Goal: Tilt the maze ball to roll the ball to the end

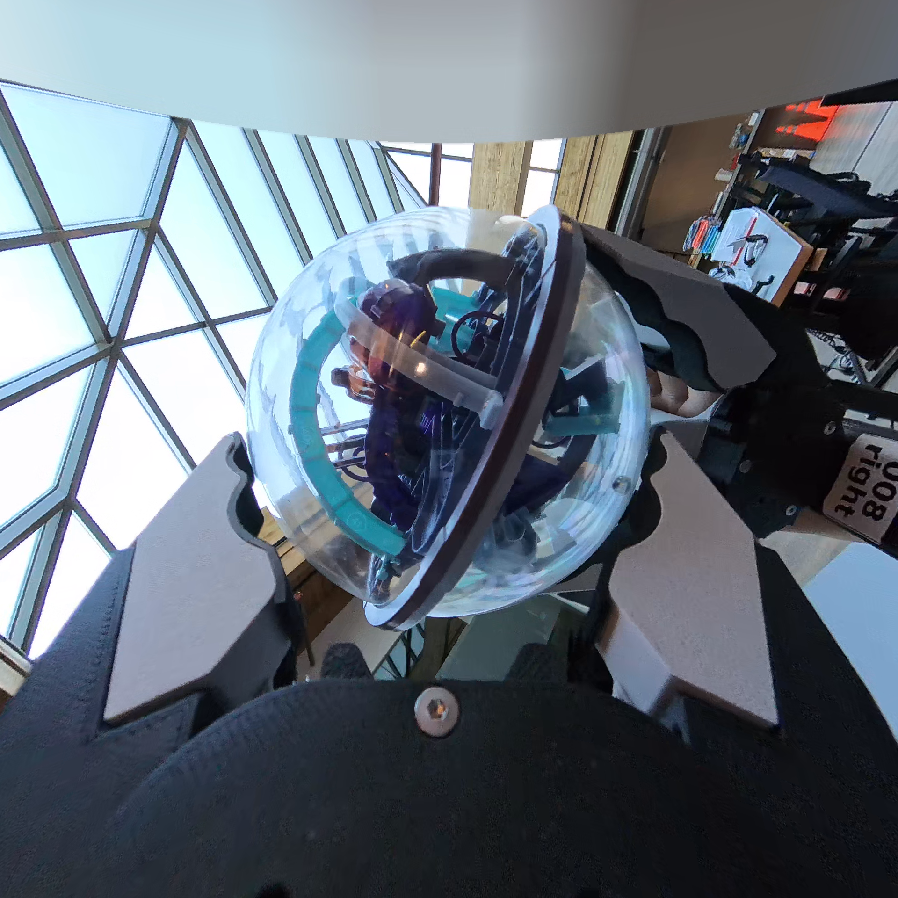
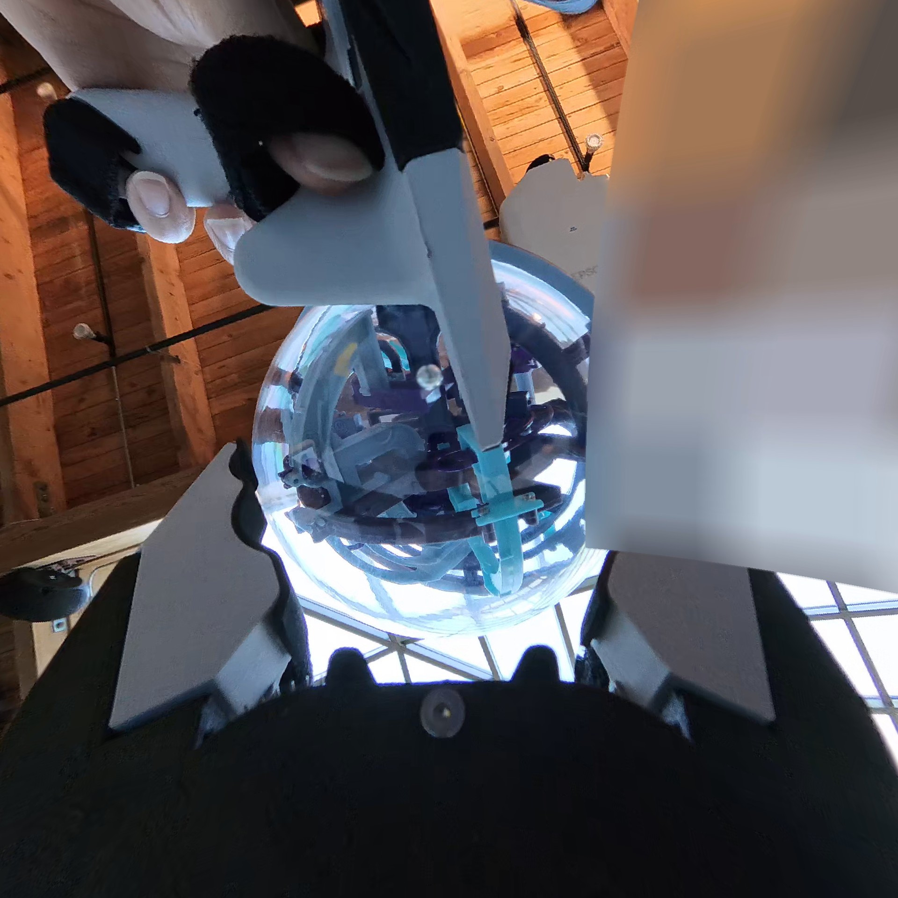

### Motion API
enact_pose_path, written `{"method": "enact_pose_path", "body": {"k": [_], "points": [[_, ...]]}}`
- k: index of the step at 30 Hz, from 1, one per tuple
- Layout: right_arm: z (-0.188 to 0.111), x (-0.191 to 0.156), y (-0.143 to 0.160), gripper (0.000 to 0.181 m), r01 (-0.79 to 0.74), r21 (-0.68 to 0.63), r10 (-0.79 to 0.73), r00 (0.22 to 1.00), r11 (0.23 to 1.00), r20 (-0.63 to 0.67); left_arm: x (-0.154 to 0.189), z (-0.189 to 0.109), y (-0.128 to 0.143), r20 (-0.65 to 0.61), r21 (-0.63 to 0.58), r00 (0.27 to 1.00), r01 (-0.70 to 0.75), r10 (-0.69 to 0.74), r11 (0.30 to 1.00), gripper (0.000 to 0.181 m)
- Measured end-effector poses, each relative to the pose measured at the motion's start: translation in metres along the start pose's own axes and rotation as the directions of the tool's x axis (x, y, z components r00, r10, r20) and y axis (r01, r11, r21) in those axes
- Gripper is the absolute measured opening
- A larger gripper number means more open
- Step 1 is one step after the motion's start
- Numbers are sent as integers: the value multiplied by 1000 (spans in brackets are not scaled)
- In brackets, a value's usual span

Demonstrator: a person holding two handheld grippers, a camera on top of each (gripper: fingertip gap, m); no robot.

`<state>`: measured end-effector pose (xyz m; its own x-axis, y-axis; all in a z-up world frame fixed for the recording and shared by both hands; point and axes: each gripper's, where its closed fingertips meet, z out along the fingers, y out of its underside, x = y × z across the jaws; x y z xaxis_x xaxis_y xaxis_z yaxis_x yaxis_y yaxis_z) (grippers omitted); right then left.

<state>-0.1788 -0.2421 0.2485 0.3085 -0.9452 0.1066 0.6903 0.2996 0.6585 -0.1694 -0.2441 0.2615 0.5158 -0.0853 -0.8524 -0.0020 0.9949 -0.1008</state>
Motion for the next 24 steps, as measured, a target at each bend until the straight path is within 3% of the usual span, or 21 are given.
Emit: {"method": "enact_pose_path", "body": {"k": [14,24], "points": [[2,-1,-12,149,-66,50,66,998,997,1,-2,-8,-1,-10,81,993,120,-119,989,158],[7,0,-14,150,-75,84,74,997,994,16,-7,-16,-5,44,127,993,101,-108,987,155]]}}
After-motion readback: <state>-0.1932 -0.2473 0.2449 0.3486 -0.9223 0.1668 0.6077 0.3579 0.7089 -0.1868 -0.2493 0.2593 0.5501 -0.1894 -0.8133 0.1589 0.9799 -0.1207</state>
